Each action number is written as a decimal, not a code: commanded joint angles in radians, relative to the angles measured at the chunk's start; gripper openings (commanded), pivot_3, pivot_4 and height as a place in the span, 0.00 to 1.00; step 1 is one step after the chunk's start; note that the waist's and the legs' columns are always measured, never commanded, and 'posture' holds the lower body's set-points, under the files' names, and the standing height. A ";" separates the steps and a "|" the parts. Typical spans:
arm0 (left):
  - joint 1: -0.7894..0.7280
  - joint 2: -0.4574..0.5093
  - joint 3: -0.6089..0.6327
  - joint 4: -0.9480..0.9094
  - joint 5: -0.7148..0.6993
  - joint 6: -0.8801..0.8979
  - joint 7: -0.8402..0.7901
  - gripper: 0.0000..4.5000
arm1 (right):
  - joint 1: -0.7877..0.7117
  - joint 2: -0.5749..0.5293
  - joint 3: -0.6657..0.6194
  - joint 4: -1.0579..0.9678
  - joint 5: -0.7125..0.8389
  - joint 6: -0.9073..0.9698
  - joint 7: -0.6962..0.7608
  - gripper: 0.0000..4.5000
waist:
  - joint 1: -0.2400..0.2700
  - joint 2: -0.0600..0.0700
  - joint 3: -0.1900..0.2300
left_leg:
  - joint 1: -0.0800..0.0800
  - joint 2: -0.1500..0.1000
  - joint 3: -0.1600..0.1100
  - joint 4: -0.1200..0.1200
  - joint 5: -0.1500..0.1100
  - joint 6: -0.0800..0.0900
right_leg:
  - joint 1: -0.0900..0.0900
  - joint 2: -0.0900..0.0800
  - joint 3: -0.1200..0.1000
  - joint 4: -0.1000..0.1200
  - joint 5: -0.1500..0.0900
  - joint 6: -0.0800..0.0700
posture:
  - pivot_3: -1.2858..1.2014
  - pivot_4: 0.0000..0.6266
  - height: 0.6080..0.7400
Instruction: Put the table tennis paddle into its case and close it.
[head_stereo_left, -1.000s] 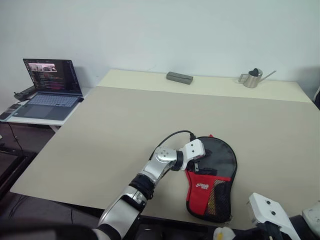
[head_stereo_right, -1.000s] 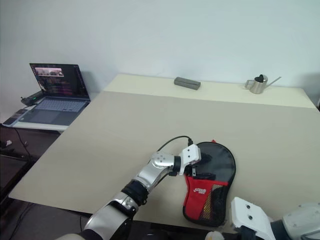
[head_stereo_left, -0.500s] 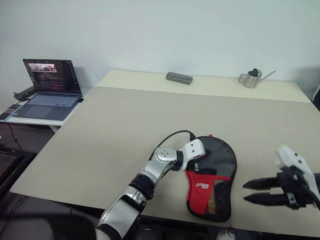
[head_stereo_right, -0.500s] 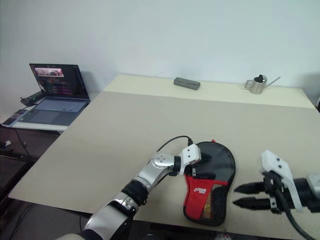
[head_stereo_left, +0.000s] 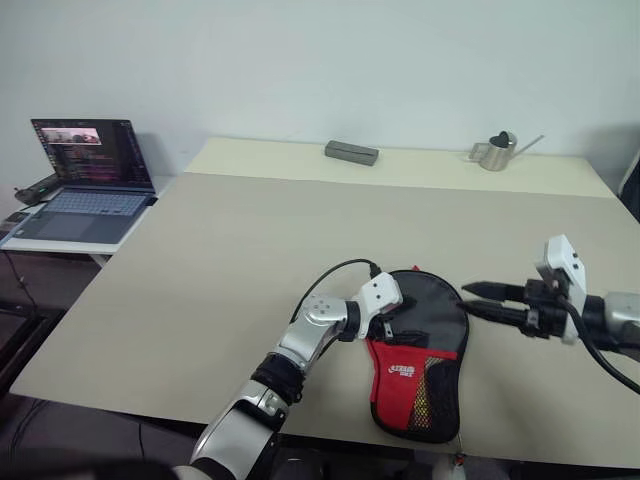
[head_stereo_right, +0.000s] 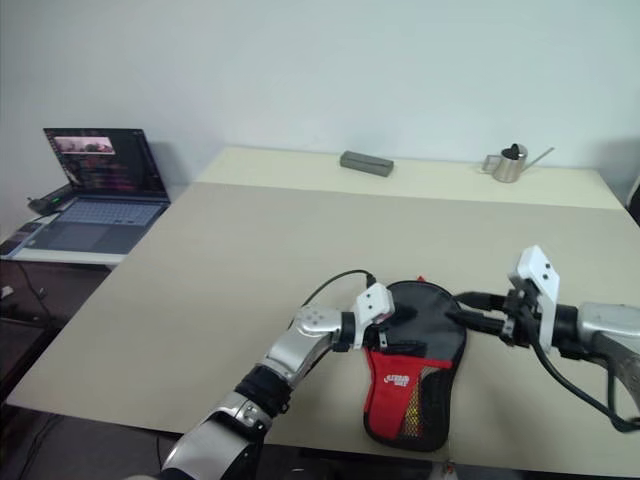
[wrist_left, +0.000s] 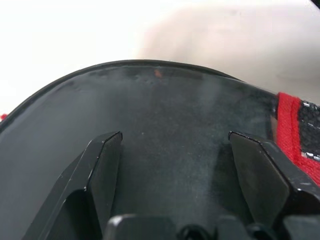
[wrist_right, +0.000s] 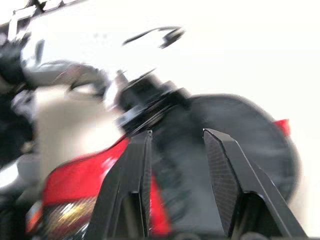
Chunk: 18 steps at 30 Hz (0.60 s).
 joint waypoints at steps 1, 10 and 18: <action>0.046 0.025 0.010 -0.046 -0.036 0.097 -0.029 0.83 | -0.059 0.049 0.025 0.059 -0.067 -0.063 -0.013 0.39 | -0.006 0.002 0.001 | -0.001 0.000 0.000 0.000 0.000 0.000 | 0.000 0.000 0.000 0.000 0.001 -0.001 | 0.52 0.24 1.00; 0.050 0.160 0.092 -0.269 -0.138 0.216 -0.065 0.83 | -0.129 0.153 0.092 0.176 -0.182 -0.170 0.033 0.39 | -0.052 0.002 0.020 | -0.016 0.001 0.000 0.001 0.007 -0.010 | -0.021 0.001 0.001 0.015 0.000 -0.007 | 0.52 0.24 1.00; 0.059 0.275 0.215 -0.422 -0.269 0.330 -0.071 0.83 | -0.192 0.227 0.138 0.286 -0.255 -0.264 0.091 0.39 | -0.071 0.002 0.028 | -0.016 0.002 -0.002 0.001 0.010 -0.015 | -0.023 0.003 0.000 0.019 0.002 -0.011 | 0.52 0.24 1.00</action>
